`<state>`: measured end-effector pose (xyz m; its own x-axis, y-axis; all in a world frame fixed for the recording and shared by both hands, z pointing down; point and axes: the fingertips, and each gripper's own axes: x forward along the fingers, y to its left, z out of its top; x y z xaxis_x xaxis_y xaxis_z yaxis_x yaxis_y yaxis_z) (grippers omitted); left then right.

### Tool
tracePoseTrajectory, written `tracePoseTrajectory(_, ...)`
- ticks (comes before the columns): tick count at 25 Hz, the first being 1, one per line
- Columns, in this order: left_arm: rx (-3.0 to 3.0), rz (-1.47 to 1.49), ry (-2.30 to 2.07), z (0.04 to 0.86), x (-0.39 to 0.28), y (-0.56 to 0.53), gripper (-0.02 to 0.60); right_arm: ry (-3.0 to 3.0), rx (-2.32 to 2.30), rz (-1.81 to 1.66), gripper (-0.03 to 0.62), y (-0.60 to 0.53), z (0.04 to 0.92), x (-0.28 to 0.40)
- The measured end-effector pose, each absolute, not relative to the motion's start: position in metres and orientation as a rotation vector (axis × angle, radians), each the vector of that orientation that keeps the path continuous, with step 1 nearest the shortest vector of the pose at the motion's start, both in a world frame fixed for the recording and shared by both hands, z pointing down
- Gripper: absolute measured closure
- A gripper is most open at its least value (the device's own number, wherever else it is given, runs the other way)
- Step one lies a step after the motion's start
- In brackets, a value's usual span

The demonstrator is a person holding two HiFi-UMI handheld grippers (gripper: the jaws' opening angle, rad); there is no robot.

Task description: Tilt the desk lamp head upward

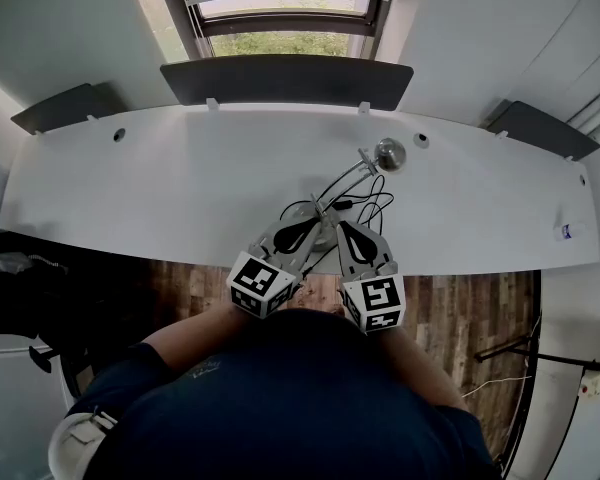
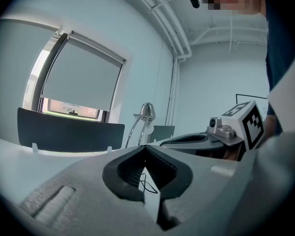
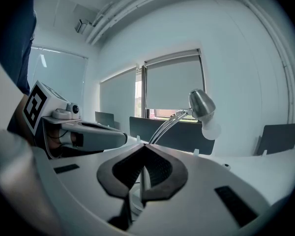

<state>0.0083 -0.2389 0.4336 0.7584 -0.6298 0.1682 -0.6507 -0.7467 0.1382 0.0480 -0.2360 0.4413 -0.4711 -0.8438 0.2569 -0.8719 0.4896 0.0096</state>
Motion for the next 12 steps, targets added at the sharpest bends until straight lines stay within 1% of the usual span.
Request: tracePoseTrajectory(12, 2.76, 0.146, -1.031, 0.4332, 0.0081, -0.235, 0.575, -2.501, 1.448, 0.191, 0.583, -0.2308, 0.4451, 0.0453)
